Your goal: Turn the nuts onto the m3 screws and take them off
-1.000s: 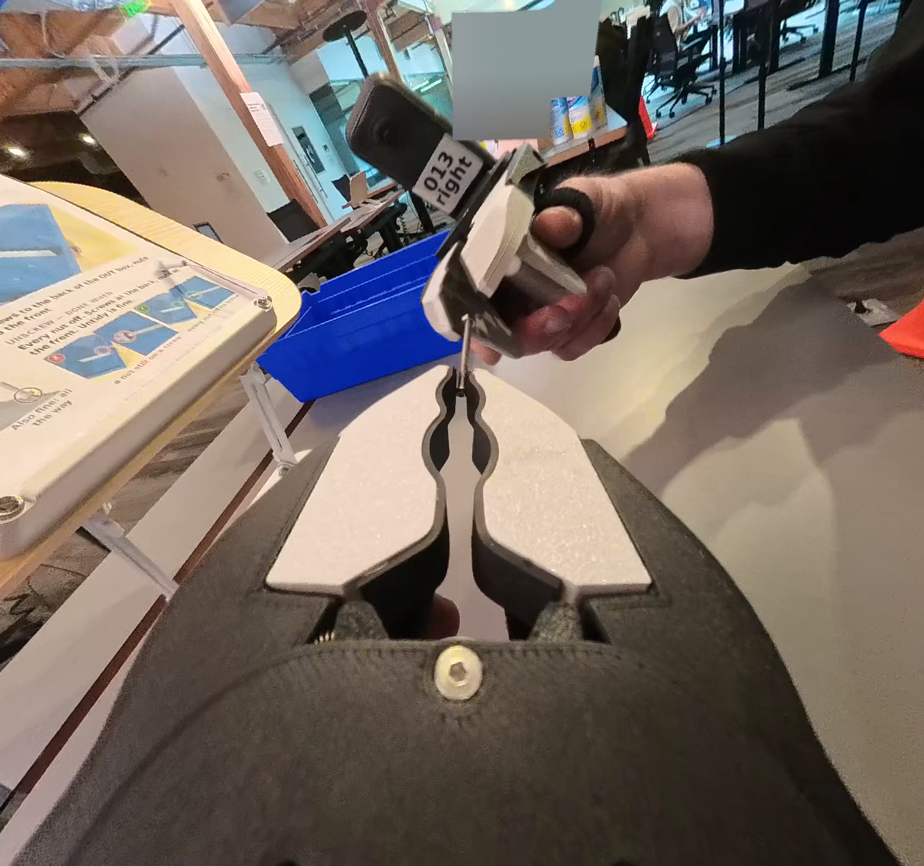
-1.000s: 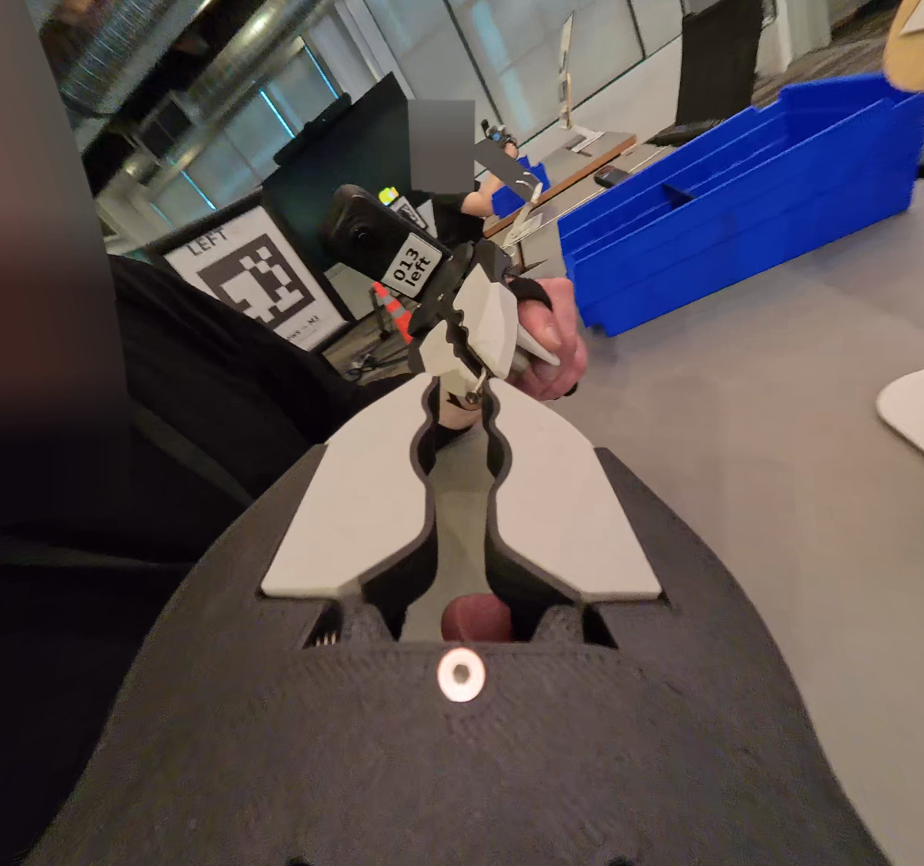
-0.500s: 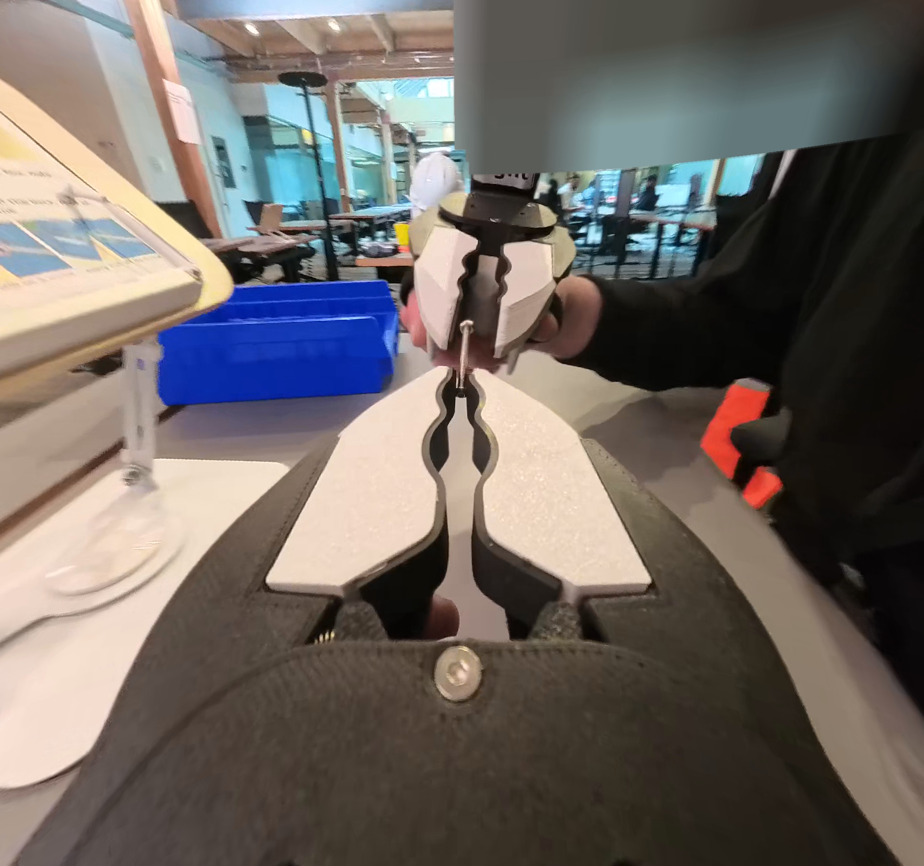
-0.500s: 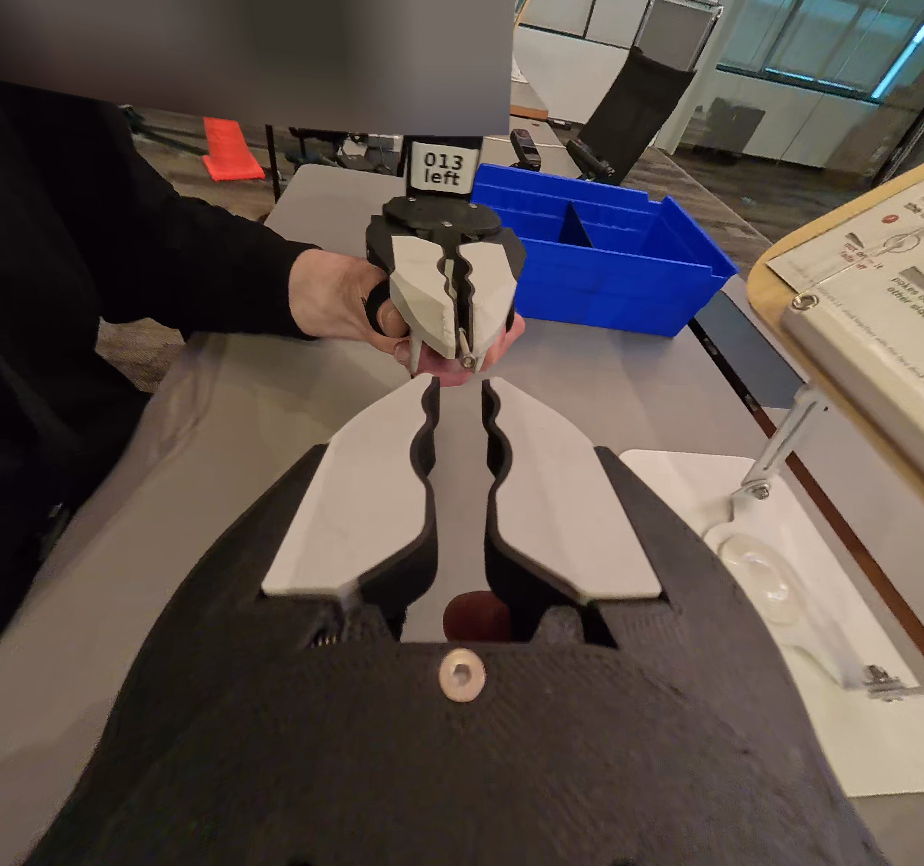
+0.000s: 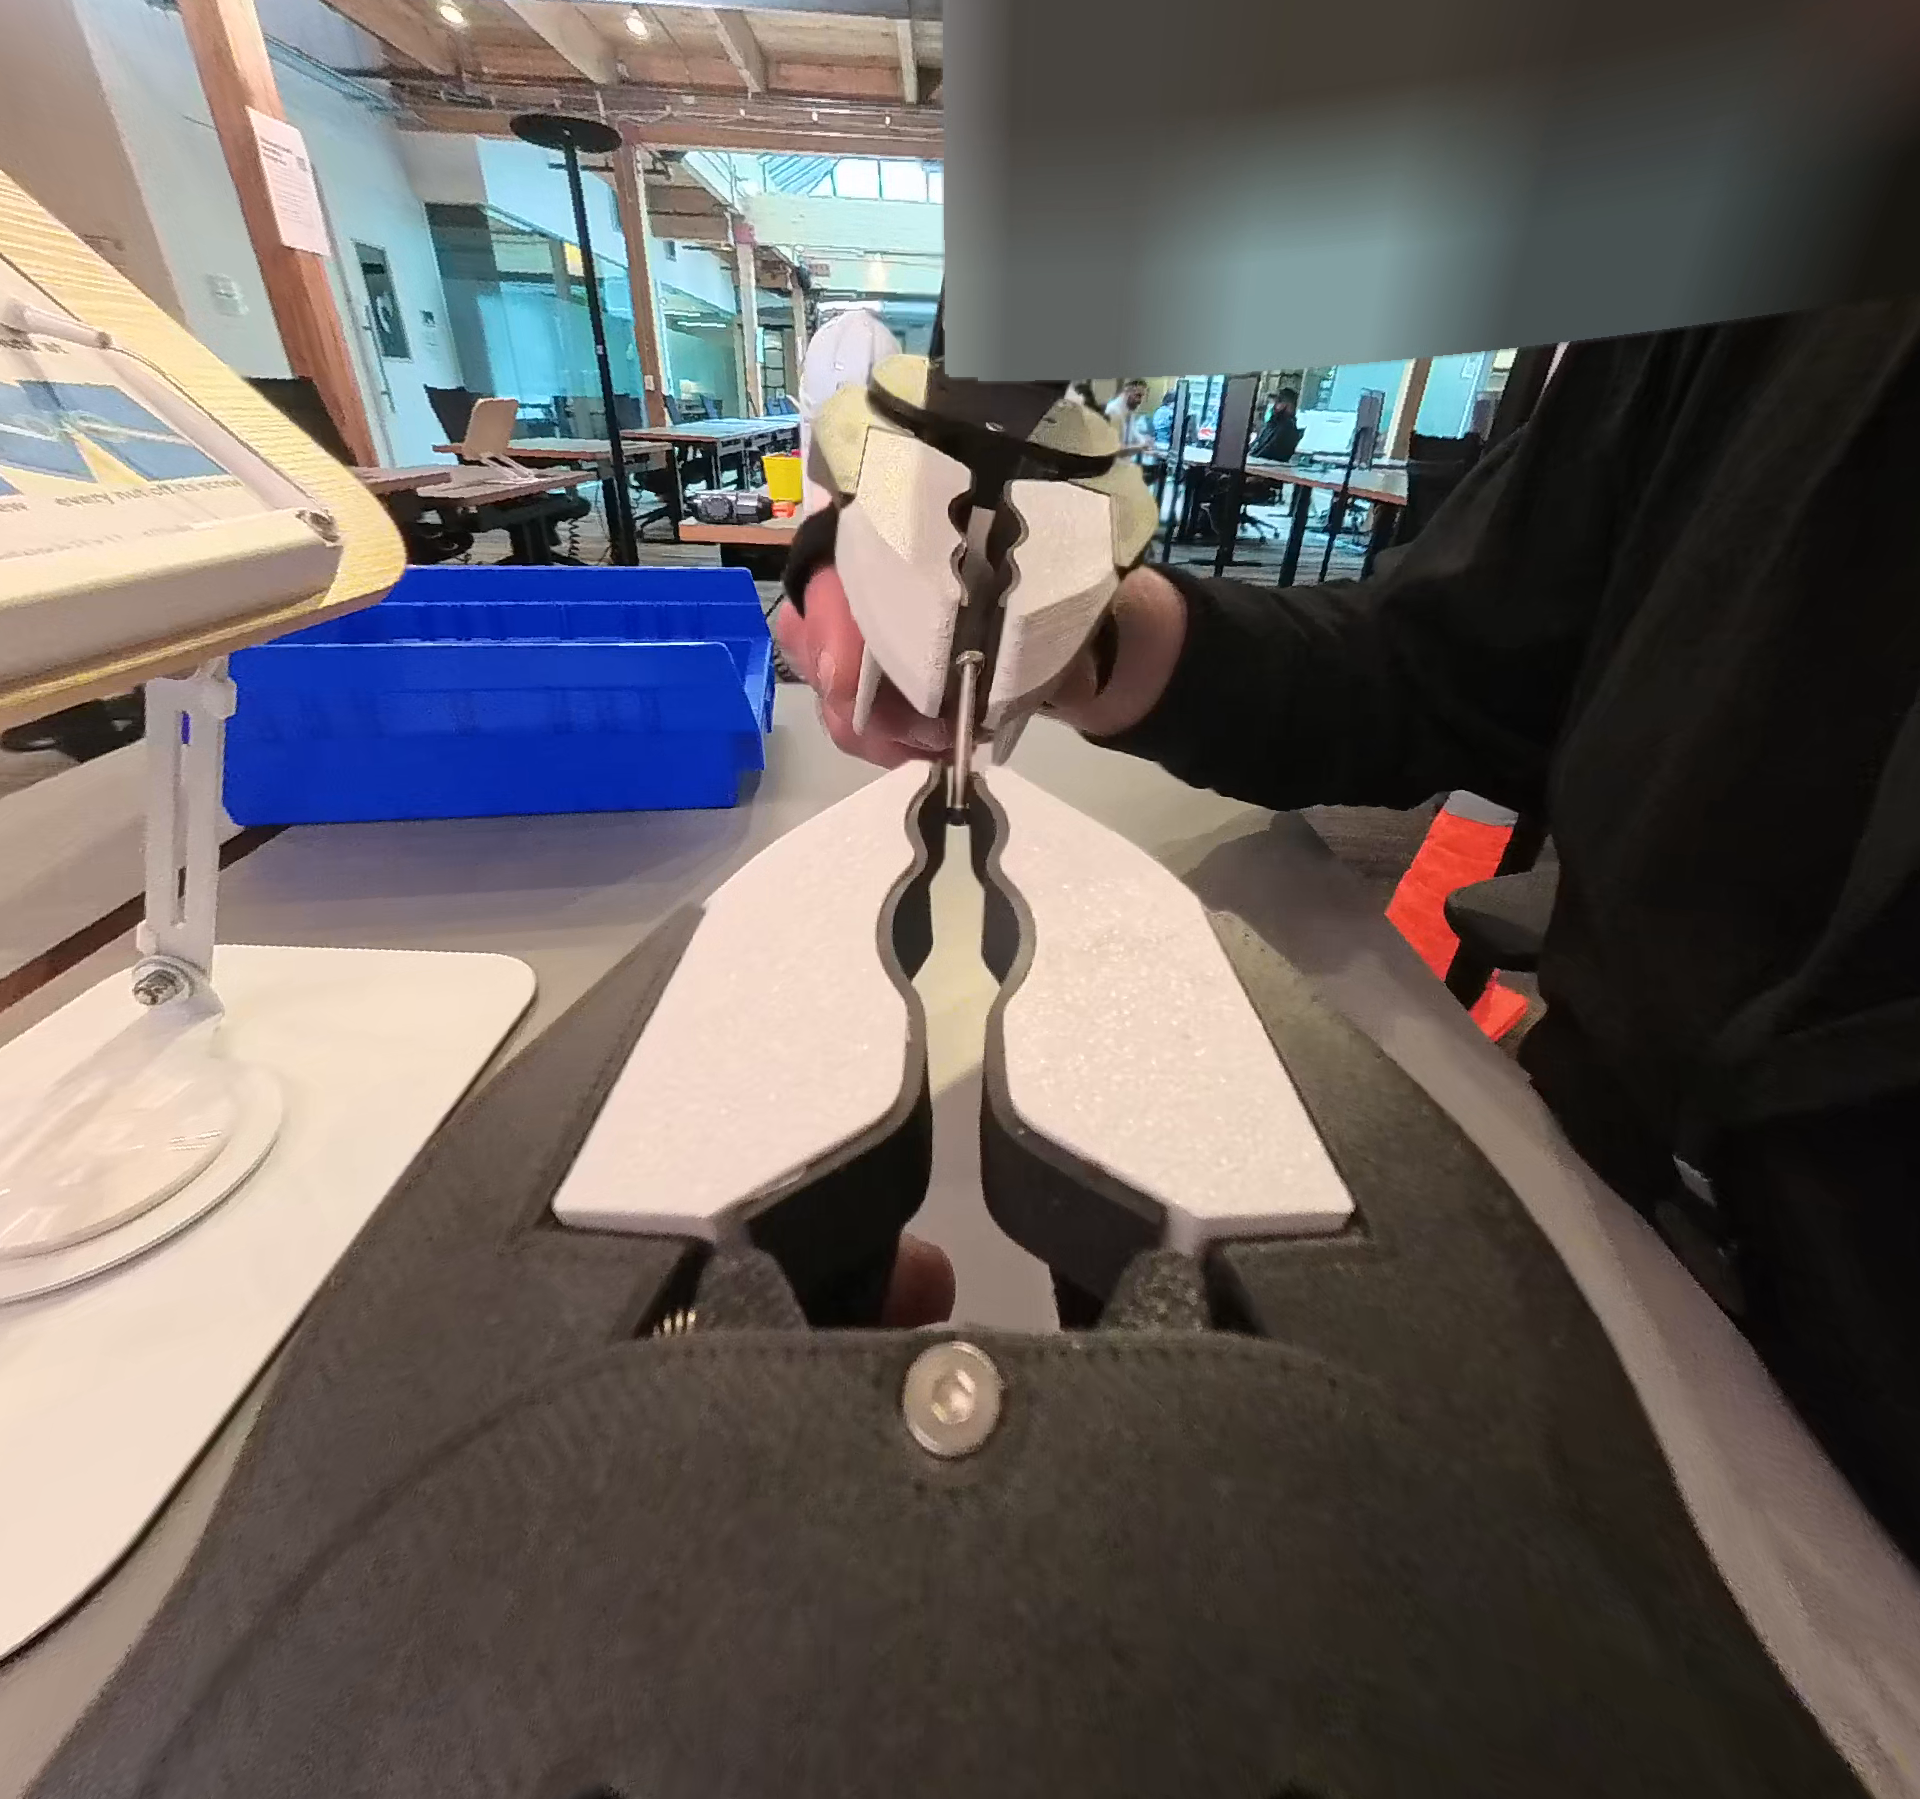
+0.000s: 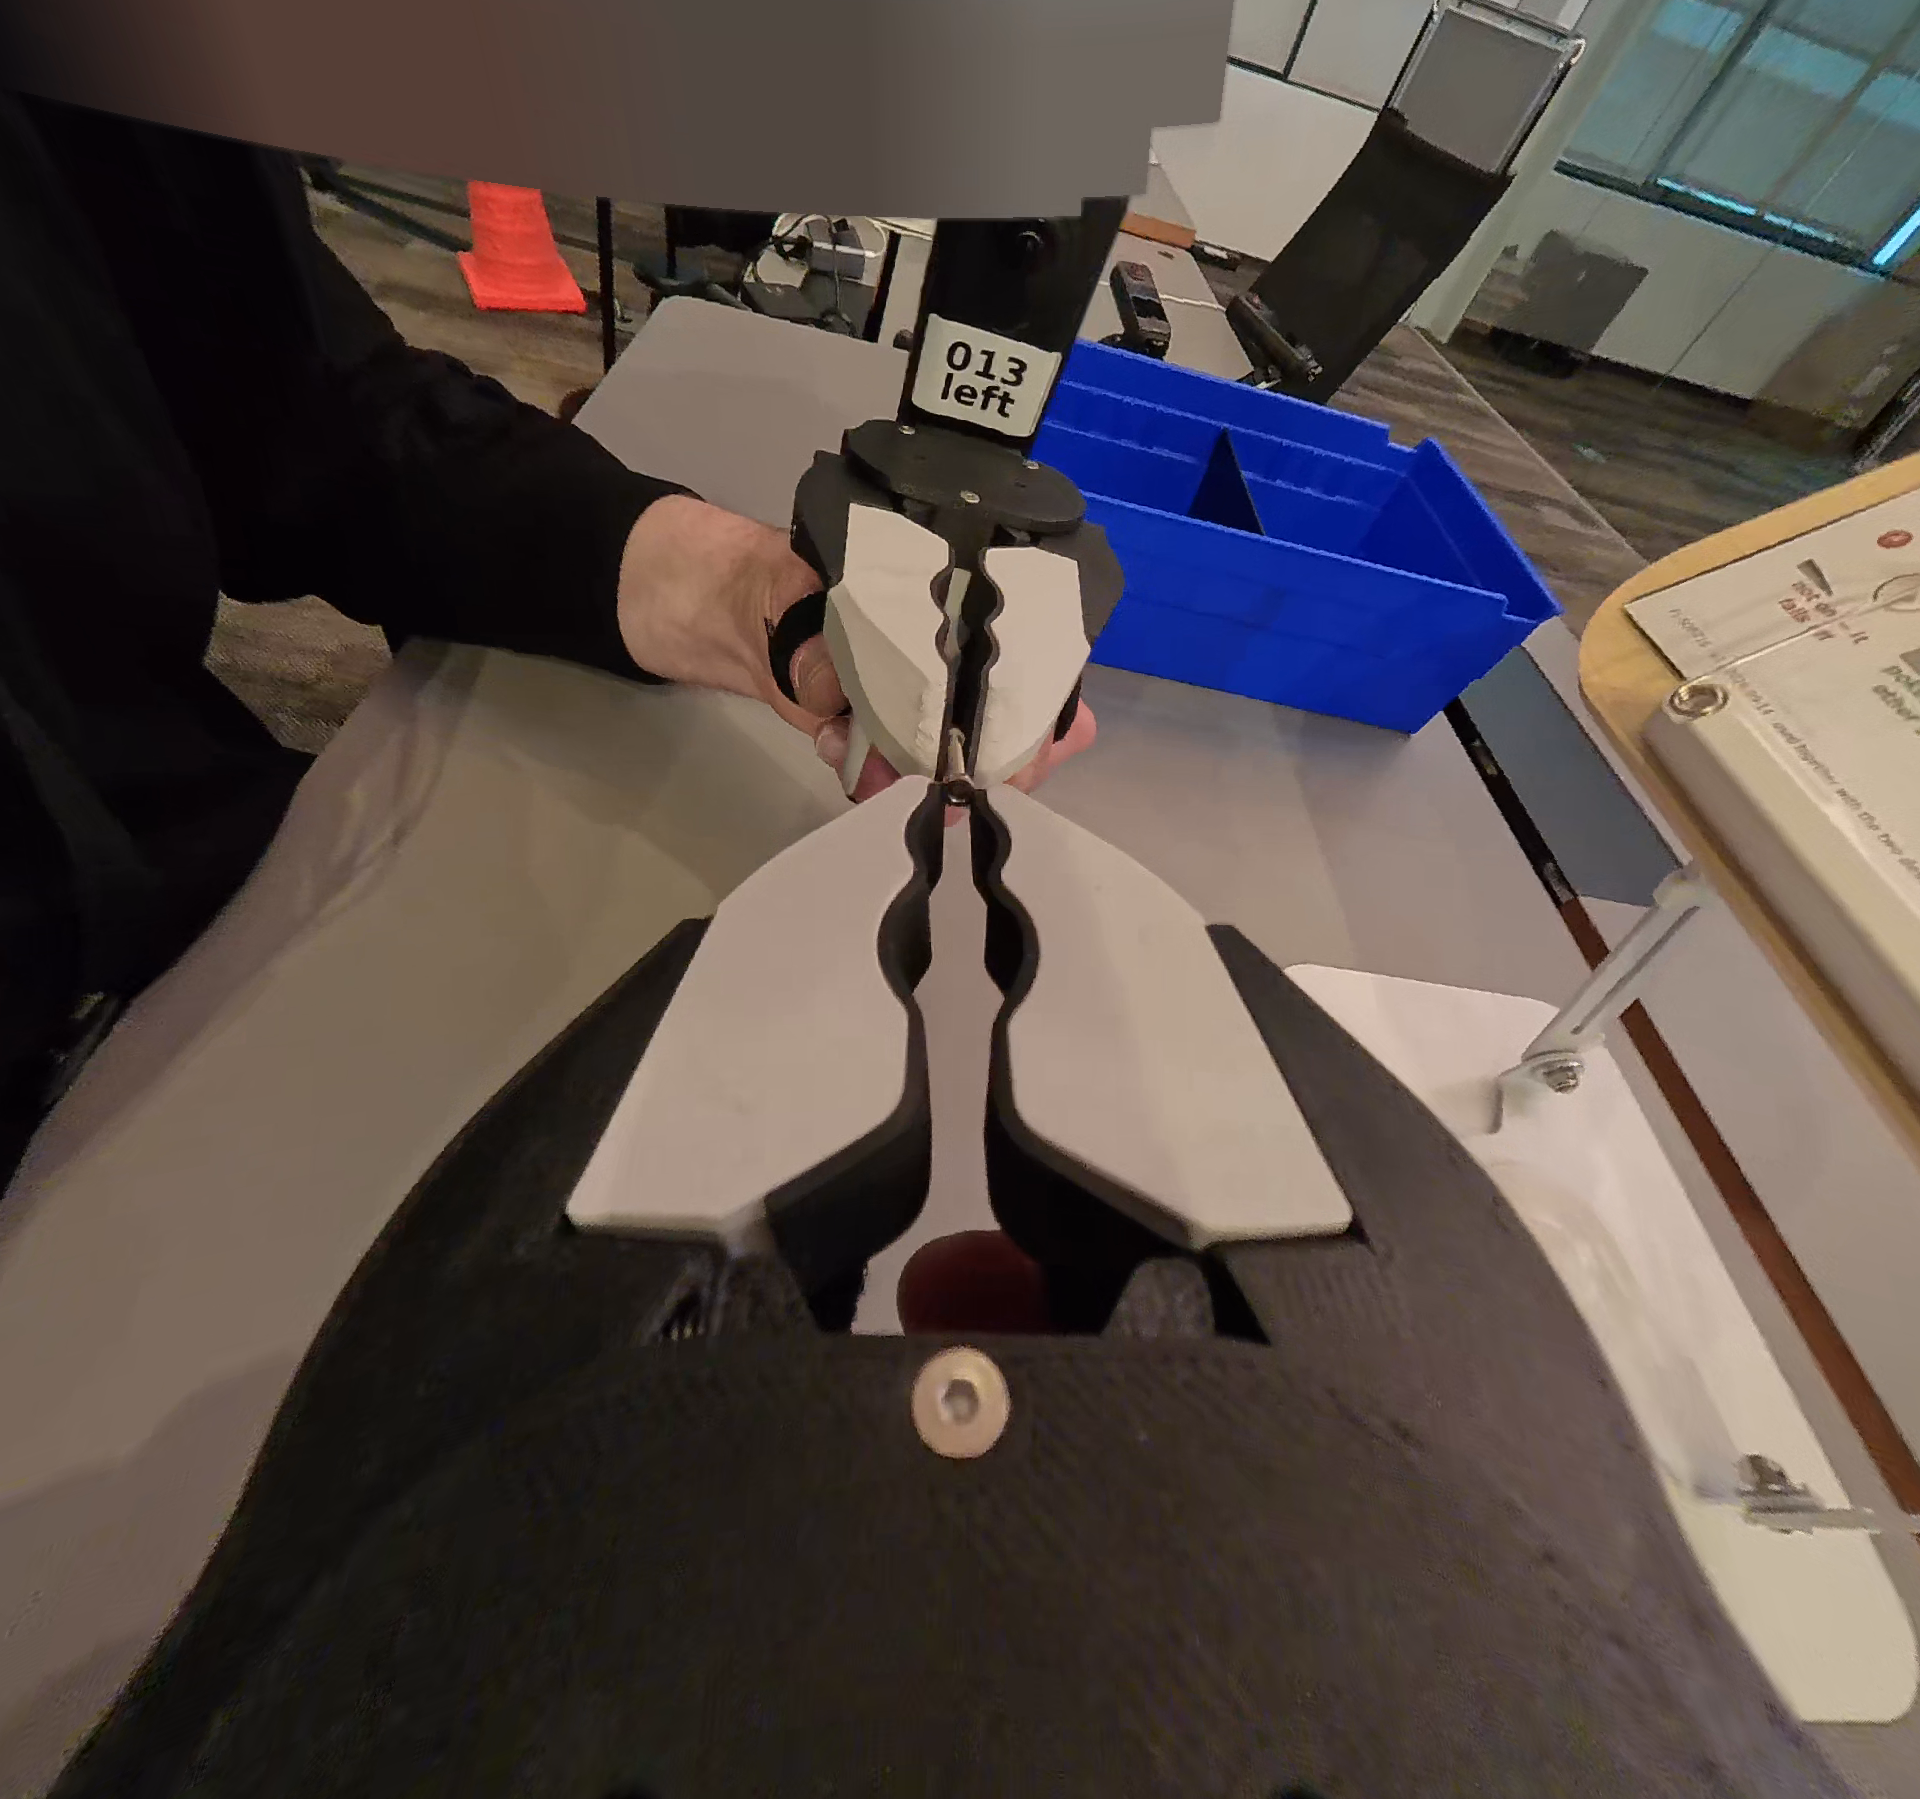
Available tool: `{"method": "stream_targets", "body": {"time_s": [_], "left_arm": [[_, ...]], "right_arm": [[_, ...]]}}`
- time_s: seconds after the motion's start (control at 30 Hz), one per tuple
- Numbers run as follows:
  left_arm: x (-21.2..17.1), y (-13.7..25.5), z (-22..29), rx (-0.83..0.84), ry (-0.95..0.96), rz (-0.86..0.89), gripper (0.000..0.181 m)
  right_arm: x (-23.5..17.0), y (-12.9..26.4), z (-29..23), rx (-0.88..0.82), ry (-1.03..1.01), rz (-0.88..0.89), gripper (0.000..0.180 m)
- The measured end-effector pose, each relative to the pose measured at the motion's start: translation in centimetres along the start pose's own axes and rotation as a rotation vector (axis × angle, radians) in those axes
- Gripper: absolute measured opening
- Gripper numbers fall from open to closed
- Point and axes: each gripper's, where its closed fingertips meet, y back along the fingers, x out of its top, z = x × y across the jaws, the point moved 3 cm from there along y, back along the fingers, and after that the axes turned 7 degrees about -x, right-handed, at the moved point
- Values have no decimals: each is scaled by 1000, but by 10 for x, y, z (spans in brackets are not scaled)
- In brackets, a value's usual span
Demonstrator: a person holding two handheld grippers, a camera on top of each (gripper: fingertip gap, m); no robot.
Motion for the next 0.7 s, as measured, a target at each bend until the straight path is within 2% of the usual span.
{"method": "stream_targets", "body": {"time_s": [0.1,0.23,0.47,0.53,0.6,0.7], "left_arm": [[0,-1,-1,25,-32,-12,3],[-2,-3,-1,121,-185,-114,3],[-9,-4,-7,345,-541,-386,3],[-11,-6,-6,350,-566,-411,3],[-12,-8,-5,330,-540,-404,3],[-18,-10,-3,269,-465,-390,3]], "right_arm": [[-1,0,2,7,-80,13,5],[-4,1,4,13,-218,19,4],[-20,1,9,41,-659,48,4],[-22,2,9,64,-738,82,4],[-24,3,7,36,-660,87,6],[-23,4,6,-10,-489,40,19]]}}
